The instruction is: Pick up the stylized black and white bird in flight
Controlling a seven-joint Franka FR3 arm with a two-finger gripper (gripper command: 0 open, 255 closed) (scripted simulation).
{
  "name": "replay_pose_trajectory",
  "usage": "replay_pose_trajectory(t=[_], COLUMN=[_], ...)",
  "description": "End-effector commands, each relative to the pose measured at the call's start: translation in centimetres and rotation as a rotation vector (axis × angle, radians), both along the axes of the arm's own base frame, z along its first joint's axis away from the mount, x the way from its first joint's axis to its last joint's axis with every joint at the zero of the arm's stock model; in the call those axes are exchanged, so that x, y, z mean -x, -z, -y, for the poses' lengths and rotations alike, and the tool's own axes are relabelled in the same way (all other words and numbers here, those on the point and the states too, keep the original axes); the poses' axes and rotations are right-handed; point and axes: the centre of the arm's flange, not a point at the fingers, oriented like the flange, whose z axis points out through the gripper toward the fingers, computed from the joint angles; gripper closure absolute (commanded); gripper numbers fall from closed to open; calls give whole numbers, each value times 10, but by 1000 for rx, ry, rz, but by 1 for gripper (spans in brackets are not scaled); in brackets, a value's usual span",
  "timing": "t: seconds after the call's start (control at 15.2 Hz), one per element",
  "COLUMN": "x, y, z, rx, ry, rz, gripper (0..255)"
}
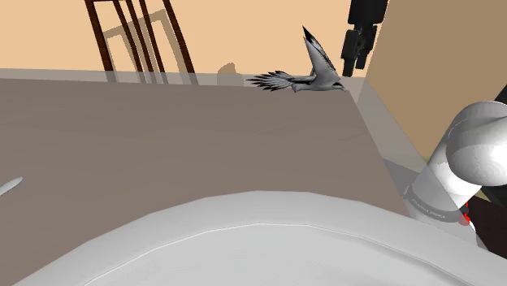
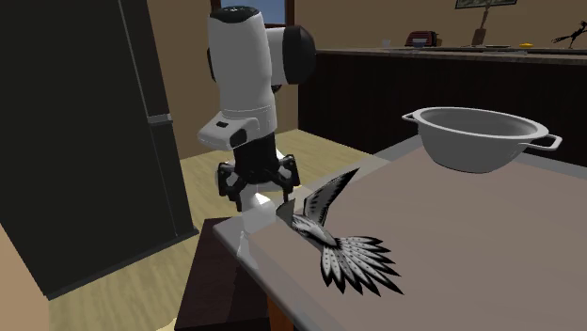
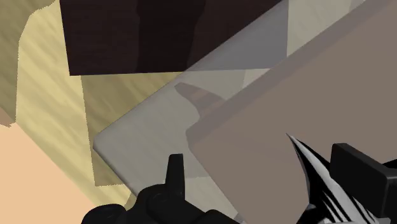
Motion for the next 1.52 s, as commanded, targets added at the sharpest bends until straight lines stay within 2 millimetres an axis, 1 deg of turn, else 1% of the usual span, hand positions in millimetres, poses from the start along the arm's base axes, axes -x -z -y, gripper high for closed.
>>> replay_pose_trajectory(t=[0.0,0.2,0.46,0.73,0.79,1.25,1.39,1.45], x=[0,-35,-75,-106,-109,-109,-109,-109], y=[0,-11,-24,-34,-35,2,5,4], z=[0,-28,-73,-125,-132,-132,-132,-130], rx=[0,26,61,96,101,101,101,100], ry=[0,-145,-339,-533,-560,-560,-560,-559], rz=[0,-18,-43,-68,-71,-71,-71,-71], gripper=[0,0,0,0,0,0,0,255])
